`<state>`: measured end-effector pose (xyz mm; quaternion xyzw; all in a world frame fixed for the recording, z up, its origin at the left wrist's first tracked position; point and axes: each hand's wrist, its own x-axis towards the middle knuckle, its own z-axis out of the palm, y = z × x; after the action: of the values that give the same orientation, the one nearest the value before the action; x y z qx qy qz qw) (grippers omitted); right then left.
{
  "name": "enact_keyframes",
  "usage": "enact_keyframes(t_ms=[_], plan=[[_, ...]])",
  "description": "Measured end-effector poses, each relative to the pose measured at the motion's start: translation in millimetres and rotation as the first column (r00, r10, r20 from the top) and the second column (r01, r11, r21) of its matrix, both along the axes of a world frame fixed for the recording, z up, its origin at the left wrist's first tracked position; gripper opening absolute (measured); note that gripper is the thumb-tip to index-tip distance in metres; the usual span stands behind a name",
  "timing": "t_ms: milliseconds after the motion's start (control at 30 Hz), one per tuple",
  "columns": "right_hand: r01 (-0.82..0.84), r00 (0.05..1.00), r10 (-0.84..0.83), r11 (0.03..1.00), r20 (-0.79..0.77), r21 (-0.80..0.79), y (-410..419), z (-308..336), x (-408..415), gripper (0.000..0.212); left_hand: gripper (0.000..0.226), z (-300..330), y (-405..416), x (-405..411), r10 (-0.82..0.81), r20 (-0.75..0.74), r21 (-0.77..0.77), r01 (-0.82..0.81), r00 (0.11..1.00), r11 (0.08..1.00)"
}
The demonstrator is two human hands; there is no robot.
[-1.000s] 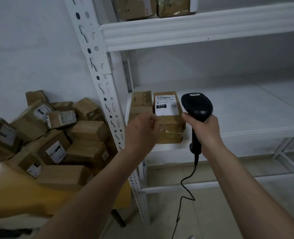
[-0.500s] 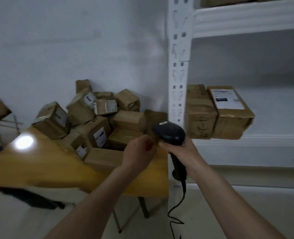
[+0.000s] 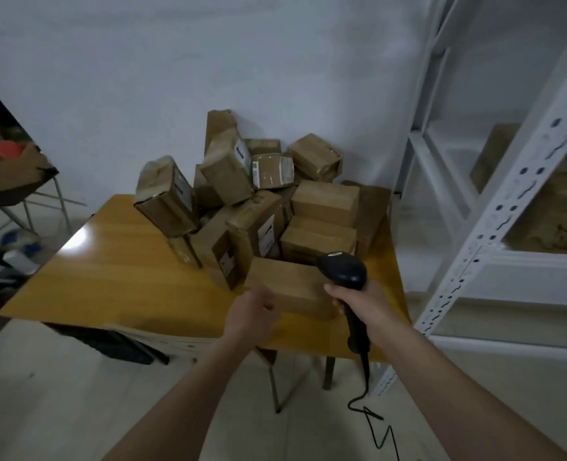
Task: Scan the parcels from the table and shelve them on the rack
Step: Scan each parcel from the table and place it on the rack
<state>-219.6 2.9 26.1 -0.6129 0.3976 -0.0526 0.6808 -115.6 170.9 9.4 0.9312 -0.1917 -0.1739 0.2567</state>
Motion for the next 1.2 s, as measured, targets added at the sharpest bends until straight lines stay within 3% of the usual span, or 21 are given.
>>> enact_keyframes(t_ms=[100,200,333,433,467,500,567,600,667,733,867,1000,1067,1133,1200], plan=[[0.060,0.997,-0.058,0.997,-0.043,0.038,2.0,-13.5,13.6,0.026,0.041,-11.0,5.8,17.1,-0.012,-0.091,0.048,0.016,0.996,0.999],[0.102,0.992,-0.097,0.993,-0.083,0.059,-2.1,-25.3,25.0,0.024,0.056,-20.7,0.8,31.2,-0.024,-0.092,0.083,0.032,0.996,0.996],[0.144,0.985,-0.138,0.988,-0.102,0.060,-14.0,-37.7,38.2,0.024,0.076,-25.1,-20.1,44.0,0.087,-0.155,0.017,-0.086,0.984,0.996],[0.150,0.984,-0.145,0.988,-0.104,0.044,-29.3,-42.6,48.5,0.030,0.072,-27.4,-43.2,53.3,0.208,-0.281,-0.053,-0.232,0.937,0.971],[0.146,0.985,-0.142,0.989,-0.098,0.036,-35.3,-44.7,52.9,0.032,0.064,-29.0,-51.2,56.0,0.292,-0.379,-0.105,-0.354,0.878,0.929],[0.134,0.987,-0.131,0.991,-0.092,0.027,-41.4,-46.4,58.2,0.036,0.055,-29.8,-58.3,57.7,0.388,-0.514,-0.138,-0.520,0.765,0.843],[0.098,0.991,-0.095,0.995,-0.090,0.024,-52.0,-49.7,69.2,0.042,0.047,-33.0,-69.9,56.3,0.471,-0.760,-0.109,-0.802,0.448,0.587],[0.073,0.993,-0.070,0.997,-0.091,0.032,-56.6,-50.8,74.3,0.045,0.050,-36.4,-74.8,54.1,0.450,-0.829,-0.084,-0.870,0.332,0.487],[0.026,0.996,-0.021,0.998,-0.091,0.052,-62.6,-54.4,82.0,0.050,0.062,-44.7,-83.0,49.9,0.424,-0.880,-0.036,-0.919,0.216,0.393],[-0.007,0.995,0.012,0.999,-0.099,0.054,-66.1,-58.9,86.2,0.055,0.072,-49.7,-91.2,47.3,0.407,-0.896,-0.010,-0.924,0.178,0.383],[-0.046,0.992,0.055,0.996,-0.117,0.080,-65.4,-68.8,80.6,0.054,0.070,-59.6,-100.8,45.7,0.372,-0.916,-0.006,-0.934,0.148,0.358],[-0.083,0.982,0.100,0.991,-0.161,0.106,-58.1,-80.4,69.0,0.046,0.090,-78.1,-101.2,41.7,0.372,-0.920,0.058,-0.896,0.123,0.441],[-0.098,0.977,0.117,0.989,-0.181,0.112,-52.6,-84.2,66.9,0.045,0.106,-117.0,-99.4,47.9,0.474,-0.875,0.153,-0.869,0.102,0.471],[-0.120,0.973,0.142,0.985,-0.184,0.125,-50.1,-83.4,66.3,0.040,0.096,-140.2,-97.1,55.2,0.536,-0.840,0.208,-0.863,0.084,0.461],[-0.149,0.969,0.173,0.978,-0.175,0.143,-51.7,-81.1,66.8,0.039,0.070,-109.4,-97.3,48.5,0.529,-0.844,0.214,-0.845,0.092,0.489]])
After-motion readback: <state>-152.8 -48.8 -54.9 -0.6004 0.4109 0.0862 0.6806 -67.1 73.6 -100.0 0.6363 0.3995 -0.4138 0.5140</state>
